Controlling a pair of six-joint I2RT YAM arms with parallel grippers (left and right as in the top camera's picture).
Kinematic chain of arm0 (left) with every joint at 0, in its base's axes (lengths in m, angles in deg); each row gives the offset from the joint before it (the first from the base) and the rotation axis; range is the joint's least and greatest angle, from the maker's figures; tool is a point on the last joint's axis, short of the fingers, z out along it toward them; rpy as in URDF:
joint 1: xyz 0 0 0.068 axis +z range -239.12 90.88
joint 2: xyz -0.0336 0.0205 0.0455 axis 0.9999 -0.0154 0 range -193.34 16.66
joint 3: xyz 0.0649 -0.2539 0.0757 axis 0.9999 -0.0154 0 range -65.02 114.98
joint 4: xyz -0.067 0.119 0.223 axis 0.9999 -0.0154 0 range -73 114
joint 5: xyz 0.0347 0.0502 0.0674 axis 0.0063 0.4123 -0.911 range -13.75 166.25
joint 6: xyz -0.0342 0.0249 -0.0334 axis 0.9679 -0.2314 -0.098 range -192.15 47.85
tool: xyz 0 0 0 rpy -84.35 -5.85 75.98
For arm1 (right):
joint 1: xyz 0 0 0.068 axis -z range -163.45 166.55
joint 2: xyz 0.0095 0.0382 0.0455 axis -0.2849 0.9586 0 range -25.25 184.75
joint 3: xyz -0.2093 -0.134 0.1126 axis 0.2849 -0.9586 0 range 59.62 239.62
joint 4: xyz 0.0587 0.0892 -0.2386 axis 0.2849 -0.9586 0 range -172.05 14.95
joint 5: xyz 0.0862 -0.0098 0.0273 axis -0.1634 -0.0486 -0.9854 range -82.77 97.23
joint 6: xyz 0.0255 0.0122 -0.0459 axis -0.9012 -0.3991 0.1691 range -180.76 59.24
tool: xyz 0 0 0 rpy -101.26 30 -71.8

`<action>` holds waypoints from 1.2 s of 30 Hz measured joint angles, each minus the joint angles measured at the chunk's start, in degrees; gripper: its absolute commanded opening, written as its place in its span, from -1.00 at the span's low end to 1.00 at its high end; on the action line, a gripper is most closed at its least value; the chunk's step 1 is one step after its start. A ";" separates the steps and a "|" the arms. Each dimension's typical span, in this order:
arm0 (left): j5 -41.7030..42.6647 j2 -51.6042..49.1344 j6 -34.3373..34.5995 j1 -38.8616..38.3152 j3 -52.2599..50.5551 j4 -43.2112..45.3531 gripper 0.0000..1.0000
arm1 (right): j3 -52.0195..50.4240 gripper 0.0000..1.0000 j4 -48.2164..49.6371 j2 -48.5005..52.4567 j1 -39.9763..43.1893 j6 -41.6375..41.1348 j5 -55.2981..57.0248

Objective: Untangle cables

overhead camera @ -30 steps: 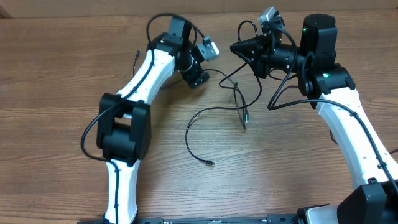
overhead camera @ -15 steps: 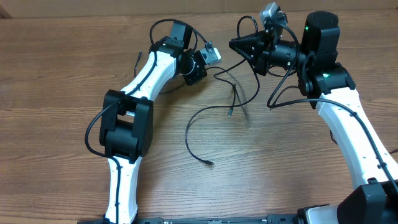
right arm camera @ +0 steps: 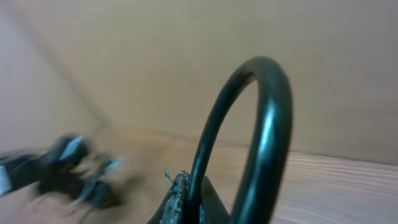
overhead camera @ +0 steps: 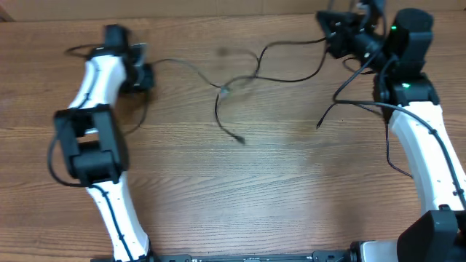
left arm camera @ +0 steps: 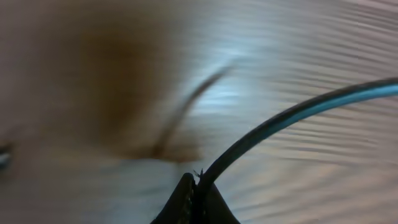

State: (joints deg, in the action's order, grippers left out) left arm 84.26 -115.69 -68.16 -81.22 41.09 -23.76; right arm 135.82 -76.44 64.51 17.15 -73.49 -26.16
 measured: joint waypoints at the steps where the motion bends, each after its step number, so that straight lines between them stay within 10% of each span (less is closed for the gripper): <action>1: -0.17 0.00 2.45 1.51 0.00 -0.76 -0.91 | 0.00 -0.92 0.15 0.00 0.92 -0.59 1.38; 20: -12.68 0.00 30.42 10.19 0.00 -12.41 -0.91 | 0.00 -0.92 0.57 0.00 21.97 -3.58 19.21; 36: -14.34 0.00 34.84 11.19 0.00 -13.35 -0.91 | 0.04 -0.90 3.37 8.50 29.57 -4.61 20.00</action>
State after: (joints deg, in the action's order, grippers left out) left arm 69.92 -115.69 -33.32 -70.03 41.09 -37.12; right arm 135.86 -73.07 73.01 46.72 -78.10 -6.16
